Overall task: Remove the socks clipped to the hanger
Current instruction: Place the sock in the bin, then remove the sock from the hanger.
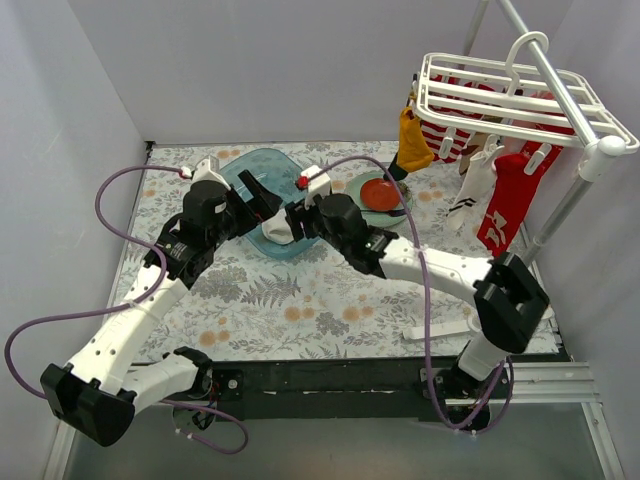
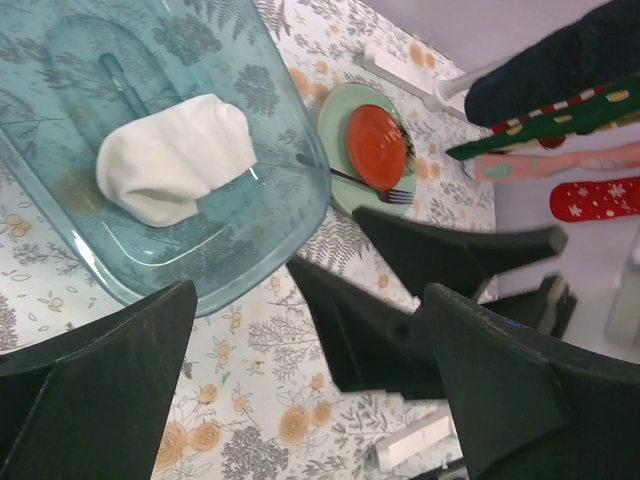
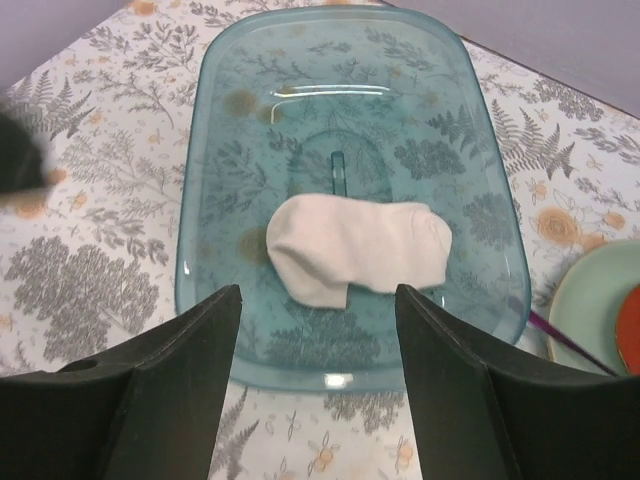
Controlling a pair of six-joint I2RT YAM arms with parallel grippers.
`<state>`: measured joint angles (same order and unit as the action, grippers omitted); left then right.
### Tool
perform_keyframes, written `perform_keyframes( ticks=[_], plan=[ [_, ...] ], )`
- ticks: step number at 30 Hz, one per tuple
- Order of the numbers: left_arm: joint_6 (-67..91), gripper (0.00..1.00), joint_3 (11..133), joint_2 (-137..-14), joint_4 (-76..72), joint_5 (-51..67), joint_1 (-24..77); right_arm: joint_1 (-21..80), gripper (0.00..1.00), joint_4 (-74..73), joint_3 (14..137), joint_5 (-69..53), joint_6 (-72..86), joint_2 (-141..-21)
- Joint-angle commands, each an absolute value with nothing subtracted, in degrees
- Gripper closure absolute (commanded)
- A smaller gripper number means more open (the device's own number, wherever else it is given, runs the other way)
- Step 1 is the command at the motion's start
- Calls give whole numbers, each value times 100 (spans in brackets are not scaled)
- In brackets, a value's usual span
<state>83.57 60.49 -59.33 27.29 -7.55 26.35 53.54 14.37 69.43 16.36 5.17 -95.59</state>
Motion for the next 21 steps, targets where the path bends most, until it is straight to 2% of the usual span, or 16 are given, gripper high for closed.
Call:
perform_keyframes(
  ticks=[1,10,21],
  plan=[
    [8174,2,6416,-6003,2531,-273,2610,5774,30,2592,5838,2521,571,-8676],
    [8060,2,6548,-6152,2277,237,2610,6275,31,2857,4045,3594,756,-6831],
    [7963,2,6548,-6424,1951,712,2610,6398,31,1768,3235,3990,1037,-4536]
  ],
)
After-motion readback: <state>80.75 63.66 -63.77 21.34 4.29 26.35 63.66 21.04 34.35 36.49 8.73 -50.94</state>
